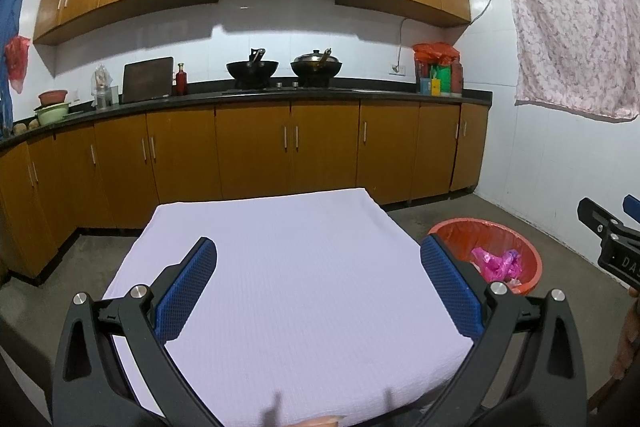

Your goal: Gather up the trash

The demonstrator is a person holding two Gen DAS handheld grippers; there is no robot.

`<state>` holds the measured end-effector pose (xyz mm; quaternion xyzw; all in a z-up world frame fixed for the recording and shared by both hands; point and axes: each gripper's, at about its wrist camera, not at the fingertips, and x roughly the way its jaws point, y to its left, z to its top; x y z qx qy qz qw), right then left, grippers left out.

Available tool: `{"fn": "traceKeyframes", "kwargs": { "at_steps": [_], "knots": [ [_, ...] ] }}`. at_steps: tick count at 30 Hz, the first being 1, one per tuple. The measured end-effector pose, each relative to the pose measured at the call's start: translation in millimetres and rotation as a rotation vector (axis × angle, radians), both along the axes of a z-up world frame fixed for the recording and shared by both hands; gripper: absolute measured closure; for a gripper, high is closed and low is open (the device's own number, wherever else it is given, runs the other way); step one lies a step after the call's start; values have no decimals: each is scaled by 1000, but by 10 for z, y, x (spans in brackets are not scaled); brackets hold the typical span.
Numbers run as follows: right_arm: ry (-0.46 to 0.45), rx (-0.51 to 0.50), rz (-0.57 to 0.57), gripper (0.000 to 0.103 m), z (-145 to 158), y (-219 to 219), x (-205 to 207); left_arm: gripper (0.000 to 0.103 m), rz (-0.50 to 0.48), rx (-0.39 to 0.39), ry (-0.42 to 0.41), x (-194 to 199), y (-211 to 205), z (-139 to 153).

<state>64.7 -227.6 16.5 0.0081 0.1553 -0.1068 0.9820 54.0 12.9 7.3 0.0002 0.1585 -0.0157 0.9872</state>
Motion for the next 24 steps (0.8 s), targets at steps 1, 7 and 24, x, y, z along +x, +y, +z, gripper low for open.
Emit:
{"fn": "traceKeyframes", "kwargs": {
  "at_steps": [1, 7, 24],
  "knots": [
    [0, 1, 1, 4, -6, -8, 5, 2, -1, 1, -1, -7, -1, 4],
    [3, 3, 2, 4, -14, -18, 7, 2, -5, 3, 0, -1, 13, 19],
    [10, 19, -1, 4, -53, -29, -4, 2, 4, 12, 5, 6, -2, 39]
  ]
}}
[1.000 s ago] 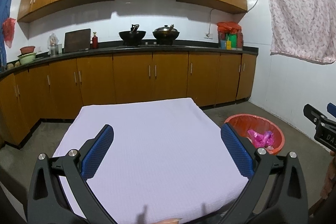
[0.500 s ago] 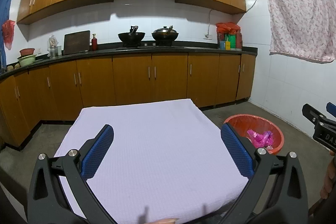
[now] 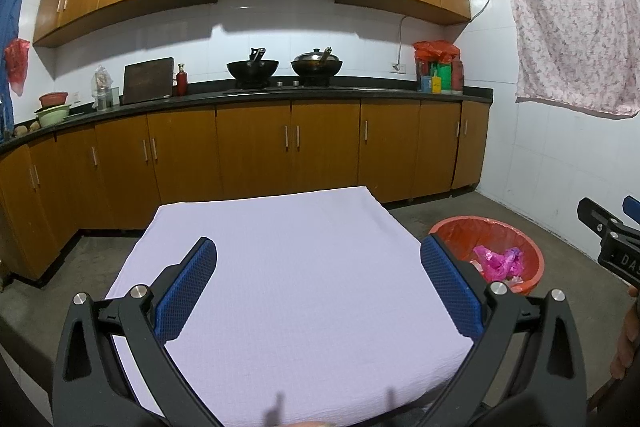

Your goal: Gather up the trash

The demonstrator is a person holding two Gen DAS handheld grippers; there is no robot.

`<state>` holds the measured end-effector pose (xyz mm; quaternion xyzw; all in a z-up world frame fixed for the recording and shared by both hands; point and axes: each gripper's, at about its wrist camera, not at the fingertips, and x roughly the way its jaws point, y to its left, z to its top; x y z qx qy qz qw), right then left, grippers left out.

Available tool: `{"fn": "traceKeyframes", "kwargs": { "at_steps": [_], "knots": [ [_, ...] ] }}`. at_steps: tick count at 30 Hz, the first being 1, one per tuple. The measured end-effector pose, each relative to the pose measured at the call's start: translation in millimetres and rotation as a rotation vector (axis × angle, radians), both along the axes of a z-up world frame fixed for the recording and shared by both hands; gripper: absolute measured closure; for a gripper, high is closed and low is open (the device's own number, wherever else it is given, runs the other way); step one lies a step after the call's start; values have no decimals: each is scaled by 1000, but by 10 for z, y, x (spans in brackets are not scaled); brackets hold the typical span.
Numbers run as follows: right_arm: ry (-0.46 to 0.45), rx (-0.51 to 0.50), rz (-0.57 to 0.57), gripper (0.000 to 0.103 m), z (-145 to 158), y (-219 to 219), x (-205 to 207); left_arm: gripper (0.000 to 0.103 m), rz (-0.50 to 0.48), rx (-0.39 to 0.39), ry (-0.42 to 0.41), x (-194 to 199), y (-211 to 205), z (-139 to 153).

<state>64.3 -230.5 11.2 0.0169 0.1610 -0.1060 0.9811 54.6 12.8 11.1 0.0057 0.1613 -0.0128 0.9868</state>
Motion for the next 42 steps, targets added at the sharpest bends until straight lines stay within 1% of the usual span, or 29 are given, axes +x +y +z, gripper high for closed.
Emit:
{"fn": "traceKeyframes", "kwargs": {
  "at_steps": [42],
  "knots": [
    [4, 4, 5, 4, -18, -13, 16, 2, 8, -1, -1, 11, 36, -6]
  ]
}}
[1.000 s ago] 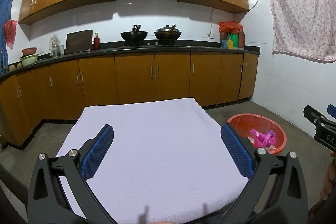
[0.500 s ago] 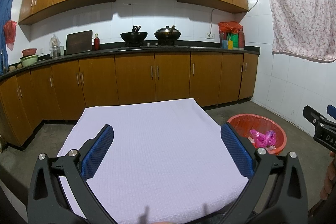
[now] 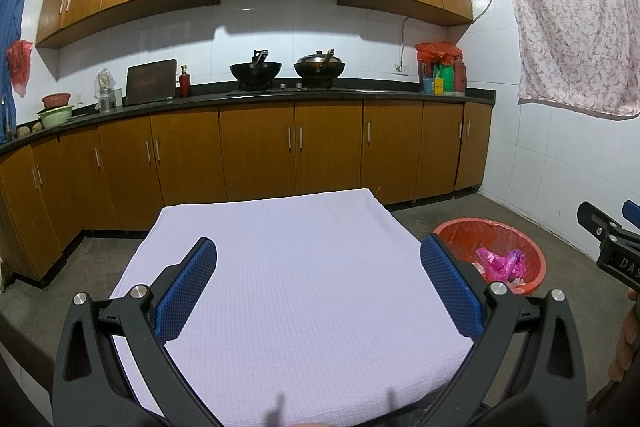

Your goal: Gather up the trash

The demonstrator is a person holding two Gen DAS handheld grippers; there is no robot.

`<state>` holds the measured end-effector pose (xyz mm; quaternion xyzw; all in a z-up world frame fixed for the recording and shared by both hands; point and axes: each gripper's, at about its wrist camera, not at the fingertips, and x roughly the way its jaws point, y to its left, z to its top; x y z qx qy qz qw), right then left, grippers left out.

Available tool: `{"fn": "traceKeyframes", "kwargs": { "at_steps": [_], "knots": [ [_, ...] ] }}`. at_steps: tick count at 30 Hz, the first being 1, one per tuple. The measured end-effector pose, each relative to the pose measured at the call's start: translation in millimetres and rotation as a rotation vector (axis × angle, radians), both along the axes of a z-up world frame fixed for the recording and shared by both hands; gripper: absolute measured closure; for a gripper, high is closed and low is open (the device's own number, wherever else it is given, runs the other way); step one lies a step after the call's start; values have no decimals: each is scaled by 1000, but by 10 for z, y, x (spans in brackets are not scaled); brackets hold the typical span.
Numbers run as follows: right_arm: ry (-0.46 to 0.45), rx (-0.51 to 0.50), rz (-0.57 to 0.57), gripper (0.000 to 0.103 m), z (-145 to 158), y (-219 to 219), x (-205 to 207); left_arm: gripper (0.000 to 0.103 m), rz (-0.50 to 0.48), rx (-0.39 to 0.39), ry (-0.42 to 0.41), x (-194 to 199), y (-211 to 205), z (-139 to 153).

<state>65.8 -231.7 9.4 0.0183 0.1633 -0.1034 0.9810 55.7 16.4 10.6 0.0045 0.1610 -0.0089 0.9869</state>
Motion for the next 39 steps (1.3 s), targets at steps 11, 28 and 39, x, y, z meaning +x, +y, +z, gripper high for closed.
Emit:
{"fn": "traceKeyframes", "kwargs": {
  "at_steps": [11, 28, 39],
  "knots": [
    [1, 2, 0, 4, -12, 3, 13, 2, 0, 1, -1, -2, -2, -3],
    [0, 7, -2, 4, -20, 38, 15, 2, 0, 3, 1, -13, 0, 8],
    [-1, 8, -2, 4, -27, 62, 18, 2, -1, 2, 1, -13, -5, 12]
  ]
}}
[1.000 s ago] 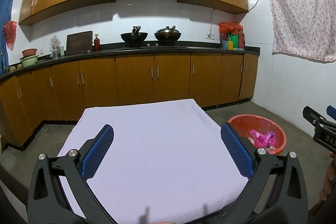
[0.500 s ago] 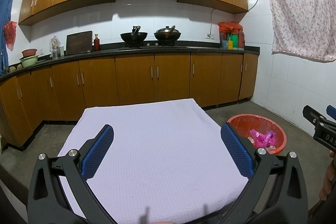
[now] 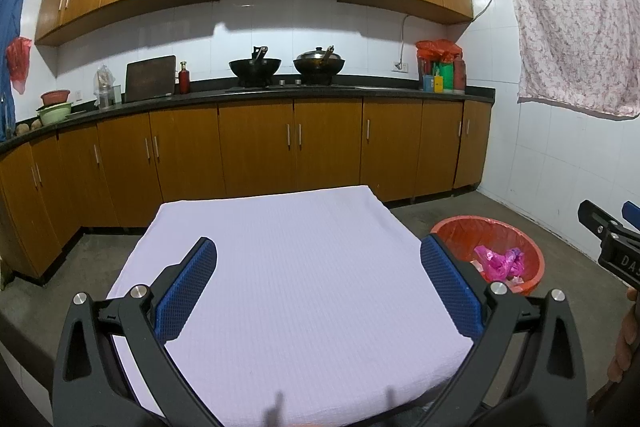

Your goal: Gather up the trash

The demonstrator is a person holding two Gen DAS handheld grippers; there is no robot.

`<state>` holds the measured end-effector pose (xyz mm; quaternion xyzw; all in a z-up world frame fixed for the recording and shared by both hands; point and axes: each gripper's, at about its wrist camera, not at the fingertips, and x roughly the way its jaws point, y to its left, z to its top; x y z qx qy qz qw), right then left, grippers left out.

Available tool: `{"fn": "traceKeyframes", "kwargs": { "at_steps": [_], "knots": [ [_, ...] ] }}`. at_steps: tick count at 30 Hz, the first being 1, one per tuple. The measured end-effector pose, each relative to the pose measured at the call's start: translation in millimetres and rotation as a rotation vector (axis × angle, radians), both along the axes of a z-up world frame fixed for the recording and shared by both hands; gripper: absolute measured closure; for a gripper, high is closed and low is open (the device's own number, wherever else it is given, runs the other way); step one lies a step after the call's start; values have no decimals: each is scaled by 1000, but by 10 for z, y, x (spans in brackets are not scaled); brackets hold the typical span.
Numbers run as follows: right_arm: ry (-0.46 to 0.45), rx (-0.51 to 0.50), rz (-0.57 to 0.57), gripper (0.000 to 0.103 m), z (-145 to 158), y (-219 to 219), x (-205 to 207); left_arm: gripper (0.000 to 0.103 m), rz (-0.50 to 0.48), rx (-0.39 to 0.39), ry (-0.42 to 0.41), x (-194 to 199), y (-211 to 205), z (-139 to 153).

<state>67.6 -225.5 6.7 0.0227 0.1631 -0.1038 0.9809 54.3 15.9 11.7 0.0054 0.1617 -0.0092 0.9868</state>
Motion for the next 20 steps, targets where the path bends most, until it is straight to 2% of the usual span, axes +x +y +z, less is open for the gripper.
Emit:
{"fn": "traceKeyframes", "kwargs": {
  "at_steps": [20],
  "knots": [
    [0, 2, -1, 4, 9, -15, -7, 2, 4, -4, 8, 23, 7, -16]
  ]
}}
